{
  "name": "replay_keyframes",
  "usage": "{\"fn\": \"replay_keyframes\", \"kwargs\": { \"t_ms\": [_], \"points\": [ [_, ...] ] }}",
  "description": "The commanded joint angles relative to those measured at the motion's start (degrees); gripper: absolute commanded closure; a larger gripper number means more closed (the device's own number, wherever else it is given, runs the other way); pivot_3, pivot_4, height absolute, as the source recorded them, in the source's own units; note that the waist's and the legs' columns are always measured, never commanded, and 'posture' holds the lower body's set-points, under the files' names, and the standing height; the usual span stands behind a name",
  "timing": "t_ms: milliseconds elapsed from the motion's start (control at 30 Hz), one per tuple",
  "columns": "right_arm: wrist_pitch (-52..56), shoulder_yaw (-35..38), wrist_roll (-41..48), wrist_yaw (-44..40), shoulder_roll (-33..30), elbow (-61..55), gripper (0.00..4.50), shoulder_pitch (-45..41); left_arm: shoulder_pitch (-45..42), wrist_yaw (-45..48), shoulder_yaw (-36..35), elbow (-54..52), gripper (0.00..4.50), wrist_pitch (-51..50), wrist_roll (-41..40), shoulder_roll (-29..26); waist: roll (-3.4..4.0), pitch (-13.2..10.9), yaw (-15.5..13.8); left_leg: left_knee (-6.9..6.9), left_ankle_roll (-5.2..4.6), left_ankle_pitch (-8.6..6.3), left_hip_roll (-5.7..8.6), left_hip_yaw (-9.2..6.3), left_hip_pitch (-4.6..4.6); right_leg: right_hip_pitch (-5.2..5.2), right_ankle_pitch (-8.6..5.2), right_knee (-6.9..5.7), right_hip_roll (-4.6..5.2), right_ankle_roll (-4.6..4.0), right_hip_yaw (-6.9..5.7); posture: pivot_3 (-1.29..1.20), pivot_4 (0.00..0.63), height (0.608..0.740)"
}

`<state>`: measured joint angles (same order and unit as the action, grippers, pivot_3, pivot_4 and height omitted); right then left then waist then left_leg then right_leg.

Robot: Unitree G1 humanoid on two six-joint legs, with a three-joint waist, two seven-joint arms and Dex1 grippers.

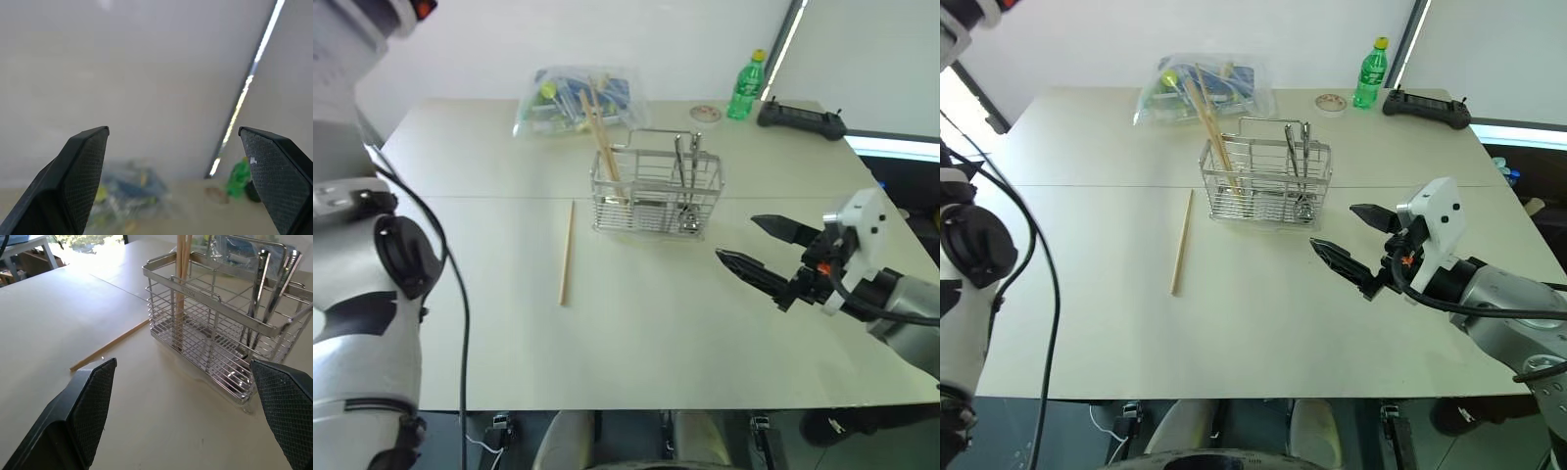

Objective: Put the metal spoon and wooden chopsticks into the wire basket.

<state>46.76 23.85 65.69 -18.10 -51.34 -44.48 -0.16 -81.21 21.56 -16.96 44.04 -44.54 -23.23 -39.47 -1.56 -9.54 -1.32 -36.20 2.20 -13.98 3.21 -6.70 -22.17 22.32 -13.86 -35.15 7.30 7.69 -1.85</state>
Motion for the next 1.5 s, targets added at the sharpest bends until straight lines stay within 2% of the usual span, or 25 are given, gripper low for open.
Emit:
{"fn": "replay_keyframes", "kwargs": {
  "t_ms": [33,267,600,1333,1433,1500],
  "points": [
    [-1.92,-1.07,-1.33,-0.34,1.16,0.25,0.00,-1.73,0.74,-7.37,3.60,9.24,0.03,-7.27,5.92,1.29,-0.07,0.01,-0.38,-0.03,0.00,0.00,0.00,0.00,0.00,-0.01,0.00,0.02,0.00,0.01,0.00,0.00,0.150,0.690],
    [-2.13,-4.13,-2.72,-0.58,2.26,0.64,0.00,-3.90,1.04,-9.39,6.51,14.23,0.03,-16.28,8.83,9.76,-0.44,-0.15,-0.81,0.03,0.07,0.03,0.01,0.00,-0.33,0.37,0.15,0.01,-0.01,-0.21,0.03,0.00,0.150,0.690],
    [-2.04,-6.54,-3.82,0.08,4.51,-0.38,0.00,-4.46,2.48,-7.00,10.80,12.62,0.03,-23.59,11.15,17.05,-0.43,-0.15,0.54,0.17,0.06,0.00,0.04,0.09,-0.29,0.40,0.12,0.00,0.04,-0.17,0.07,0.00,0.150,0.690],
    [-2.70,-4.06,-2.56,3.01,5.95,-2.54,0.00,-1.07,4.72,-3.07,14.30,21.54,0.03,-16.96,16.56,24.02,-0.34,-0.09,0.44,0.08,0.07,0.01,0.03,0.09,-0.21,0.30,0.12,-0.01,0.06,-0.16,0.06,0.00,0.150,0.690],
    [-3.11,-2.89,-3.10,1.03,5.28,-2.34,0.00,1.07,4.30,-2.53,13.47,21.92,0.92,-16.81,16.31,24.55,-0.31,-0.07,0.38,0.06,0.07,0.01,0.04,0.08,-0.17,0.22,0.11,0.00,0.08,-0.14,0.06,0.00,0.150,0.690],
    [-3.10,-2.20,-3.08,-0.32,4.70,-2.40,0.00,2.40,4.01,-2.58,13.08,22.16,1.95,-17.02,16.22,24.62,-0.31,-0.07,0.38,0.06,0.07,0.01,0.04,0.08,-0.17,0.21,0.10,0.01,0.10,-0.13,0.06,0.00,0.150,0.690]
  ]
}}
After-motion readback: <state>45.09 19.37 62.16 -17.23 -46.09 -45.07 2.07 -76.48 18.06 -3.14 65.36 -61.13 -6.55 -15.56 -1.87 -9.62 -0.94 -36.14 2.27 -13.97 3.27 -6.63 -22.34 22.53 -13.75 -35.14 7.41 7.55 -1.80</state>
